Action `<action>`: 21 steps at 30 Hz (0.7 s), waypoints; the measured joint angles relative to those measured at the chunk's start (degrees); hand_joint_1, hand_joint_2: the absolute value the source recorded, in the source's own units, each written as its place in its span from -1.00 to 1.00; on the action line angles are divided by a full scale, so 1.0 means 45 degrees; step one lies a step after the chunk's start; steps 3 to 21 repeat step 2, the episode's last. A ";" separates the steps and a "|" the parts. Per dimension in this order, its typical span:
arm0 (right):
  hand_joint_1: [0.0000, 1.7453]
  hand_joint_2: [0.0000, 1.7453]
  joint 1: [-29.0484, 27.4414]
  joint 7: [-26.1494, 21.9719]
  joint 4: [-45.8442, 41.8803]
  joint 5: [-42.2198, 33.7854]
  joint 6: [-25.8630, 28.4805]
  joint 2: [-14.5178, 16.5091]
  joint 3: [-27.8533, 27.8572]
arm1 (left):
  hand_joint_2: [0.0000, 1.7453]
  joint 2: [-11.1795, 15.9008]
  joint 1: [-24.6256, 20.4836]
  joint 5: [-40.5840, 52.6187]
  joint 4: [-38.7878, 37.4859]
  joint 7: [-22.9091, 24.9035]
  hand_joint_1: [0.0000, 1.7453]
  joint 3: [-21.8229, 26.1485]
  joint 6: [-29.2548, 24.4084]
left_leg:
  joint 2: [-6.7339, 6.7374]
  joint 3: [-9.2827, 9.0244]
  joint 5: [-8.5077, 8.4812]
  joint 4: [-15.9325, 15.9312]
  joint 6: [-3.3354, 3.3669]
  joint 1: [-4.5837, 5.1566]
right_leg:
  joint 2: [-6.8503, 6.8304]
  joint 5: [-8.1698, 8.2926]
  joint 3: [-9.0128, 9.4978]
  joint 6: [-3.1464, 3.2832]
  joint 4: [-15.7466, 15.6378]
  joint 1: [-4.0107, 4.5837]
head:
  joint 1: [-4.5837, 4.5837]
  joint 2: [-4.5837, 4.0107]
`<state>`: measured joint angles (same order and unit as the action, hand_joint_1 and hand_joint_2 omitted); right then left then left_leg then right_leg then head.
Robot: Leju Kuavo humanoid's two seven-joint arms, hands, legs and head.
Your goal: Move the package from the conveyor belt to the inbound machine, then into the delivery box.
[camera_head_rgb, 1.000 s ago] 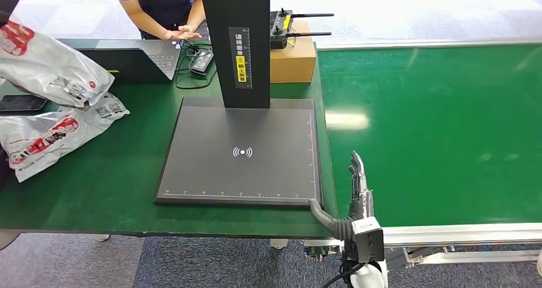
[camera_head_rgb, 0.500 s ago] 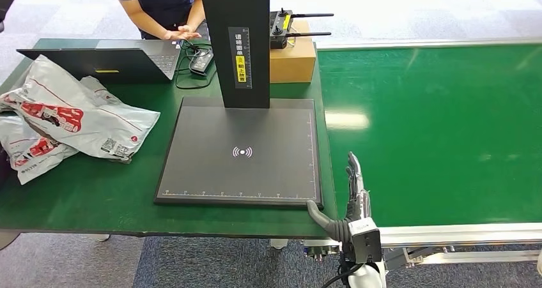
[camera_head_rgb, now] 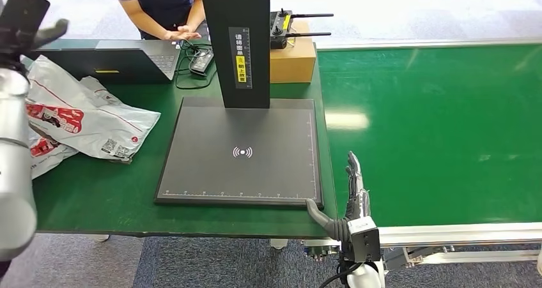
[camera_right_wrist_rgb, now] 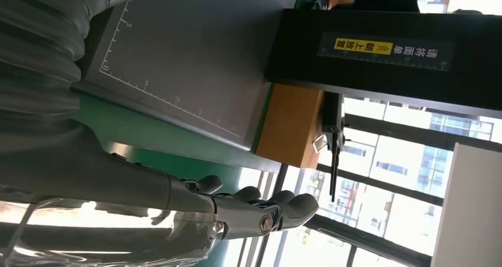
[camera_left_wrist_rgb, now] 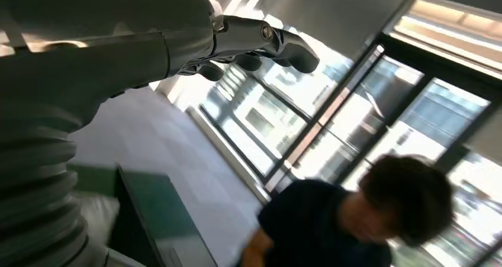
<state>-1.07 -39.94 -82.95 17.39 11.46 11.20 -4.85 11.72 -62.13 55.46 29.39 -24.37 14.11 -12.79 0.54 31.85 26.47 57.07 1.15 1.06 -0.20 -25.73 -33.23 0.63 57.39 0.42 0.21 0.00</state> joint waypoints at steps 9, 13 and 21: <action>-1.00 1.00 0.0002 0.0001 0.0000 -0.0057 0.0035 0.0007 0.0004 | 1.00 -0.0331 0.0787 -0.1739 0.0583 -0.0937 -1.00 0.0056 0.1143 | 0.0004 -0.0005 0.0001 0.0000 0.0001 0.0006 | 0.0005 0.0000 0.0001 0.0000 -0.0001 -0.0006 | 0.0003 0.0000; -1.00 1.00 0.0002 0.0001 0.0000 -0.0057 0.0035 0.0007 0.0004 | 1.00 -0.0331 0.0787 -0.1739 0.0583 -0.0937 -1.00 0.0056 0.1143 | 0.0004 -0.0005 0.0001 0.0000 0.0001 0.0006 | 0.0005 0.0000 0.0001 0.0000 -0.0001 -0.0006 | 0.0003 0.0000; -1.00 1.00 0.0002 0.0001 0.0000 -0.0057 0.0035 0.0007 0.0004 | 1.00 -0.0331 0.0787 -0.1739 0.0583 -0.0937 -1.00 0.0056 0.1143 | 0.0004 -0.0005 0.0001 0.0000 0.0001 0.0006 | 0.0005 0.0000 0.0001 0.0000 -0.0001 -0.0006 | 0.0003 0.0000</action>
